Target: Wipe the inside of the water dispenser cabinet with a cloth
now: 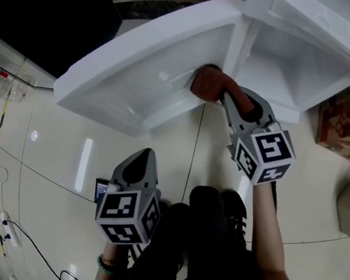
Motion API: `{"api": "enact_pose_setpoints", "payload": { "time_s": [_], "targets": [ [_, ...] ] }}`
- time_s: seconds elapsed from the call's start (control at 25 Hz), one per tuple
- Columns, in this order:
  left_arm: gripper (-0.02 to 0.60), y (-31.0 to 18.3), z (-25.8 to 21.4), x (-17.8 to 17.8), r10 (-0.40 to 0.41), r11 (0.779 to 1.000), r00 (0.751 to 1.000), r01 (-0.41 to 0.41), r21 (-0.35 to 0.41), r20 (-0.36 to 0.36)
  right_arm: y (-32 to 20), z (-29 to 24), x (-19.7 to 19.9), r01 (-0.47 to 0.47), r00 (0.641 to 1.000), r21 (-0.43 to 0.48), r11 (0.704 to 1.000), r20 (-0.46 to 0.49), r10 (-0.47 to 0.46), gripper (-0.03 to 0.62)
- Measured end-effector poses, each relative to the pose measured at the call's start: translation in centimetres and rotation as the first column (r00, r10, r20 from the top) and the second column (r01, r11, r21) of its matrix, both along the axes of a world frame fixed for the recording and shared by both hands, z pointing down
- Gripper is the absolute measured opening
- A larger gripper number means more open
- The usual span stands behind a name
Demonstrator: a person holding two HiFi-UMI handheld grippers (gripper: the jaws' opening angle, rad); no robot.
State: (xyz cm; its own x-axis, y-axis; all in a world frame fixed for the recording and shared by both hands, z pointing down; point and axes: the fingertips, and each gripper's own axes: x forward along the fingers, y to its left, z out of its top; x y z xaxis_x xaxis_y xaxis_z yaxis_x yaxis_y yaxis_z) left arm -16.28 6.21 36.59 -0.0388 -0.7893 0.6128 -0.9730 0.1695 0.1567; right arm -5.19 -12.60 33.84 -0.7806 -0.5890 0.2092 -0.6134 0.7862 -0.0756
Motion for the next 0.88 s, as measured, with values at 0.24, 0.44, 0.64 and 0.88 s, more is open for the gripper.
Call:
{"api": "enact_pose_setpoints", "payload": {
  "time_s": [0.24, 0.44, 0.64, 0.88],
  "targets": [
    [0.005, -0.1, 0.1, 0.3, 0.002, 1.0, 1.0, -0.002, -0.004, 0.001, 7.8, 2.4, -6.8, 0.285, 0.958, -0.027, 0.958, 0.015, -0.285, 0.075],
    [0.005, 0.0, 0.2, 0.2, -0.002, 1.0, 1.0, 0.002, -0.007, 0.001, 14.6, 3.7, -12.0, 0.516, 0.856, -0.056, 0.855, 0.003, -0.517, 0.075],
    [0.005, 0.1, 0.5, 0.0, -0.003, 1.0, 1.0, 0.003, -0.011, 0.001, 14.7, 6.4, -13.5, 0.535, 0.838, -0.098, 0.839, -0.067, -0.542, 0.075],
    [0.005, 0.4, 1.2, 0.1, -0.002, 1.0, 1.0, 0.002, -0.025, 0.003, 7.0, 9.7, -9.3, 0.328, 0.928, -0.123, 0.937, -0.142, -0.344, 0.075]
  ]
}}
